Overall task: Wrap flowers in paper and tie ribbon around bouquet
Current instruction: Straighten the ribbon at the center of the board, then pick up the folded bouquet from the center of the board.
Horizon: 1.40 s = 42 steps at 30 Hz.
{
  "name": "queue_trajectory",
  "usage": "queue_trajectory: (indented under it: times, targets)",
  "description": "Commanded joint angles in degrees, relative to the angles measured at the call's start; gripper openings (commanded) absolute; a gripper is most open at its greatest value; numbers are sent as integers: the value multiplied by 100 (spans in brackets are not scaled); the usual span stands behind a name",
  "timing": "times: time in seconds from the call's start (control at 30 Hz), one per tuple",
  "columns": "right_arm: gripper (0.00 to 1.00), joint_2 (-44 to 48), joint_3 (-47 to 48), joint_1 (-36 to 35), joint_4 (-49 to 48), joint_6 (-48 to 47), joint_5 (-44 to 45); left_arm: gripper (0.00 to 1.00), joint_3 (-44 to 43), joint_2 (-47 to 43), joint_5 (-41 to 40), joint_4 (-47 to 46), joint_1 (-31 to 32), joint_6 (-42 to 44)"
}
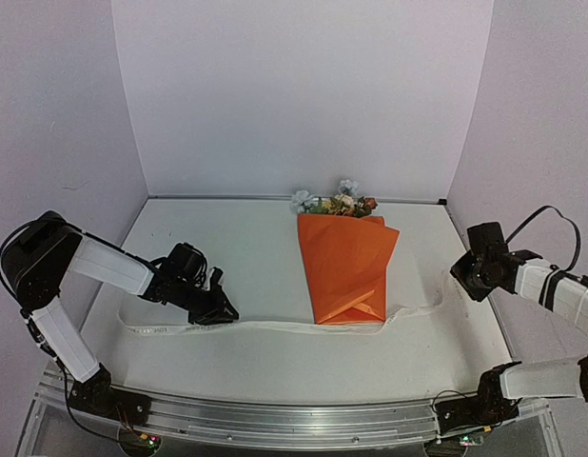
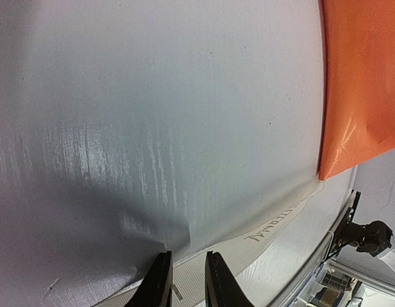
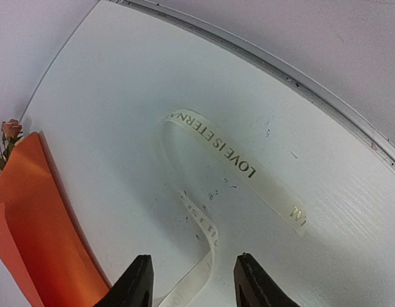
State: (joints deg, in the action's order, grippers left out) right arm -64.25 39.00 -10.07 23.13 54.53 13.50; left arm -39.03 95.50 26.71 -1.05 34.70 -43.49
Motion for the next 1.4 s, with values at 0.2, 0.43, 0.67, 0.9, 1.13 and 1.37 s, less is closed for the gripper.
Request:
queue_trajectory:
  times: [0.2,0.43,0.67,0.9,1.13,1.37]
  targets:
    - [90,-197,664,-1096,-108,-732,-855,34,-1262,-215,-519,755,-5,377]
    - [98,-1936,1803,-1537,-750,-1624,-2261,34,-1847,187,-433,971,-7,427]
    - [98,-3177,2159,-1536,-1032,-1541,-2726,34,-2074,246,-416,1210,-7,384]
    - [98,-3423,1595,-1534,-1598,-1249,-2915,34,-2167,276,-325,1354,-5,403]
    - [98,-3512,1023,-1535,-2206,-868,-3052,34,-2320,393,-193,1432,-7,446]
    - [78,-3781,832,-1534,-3006,-391,-3492,33,-2324,428,-90,1404,-7,413]
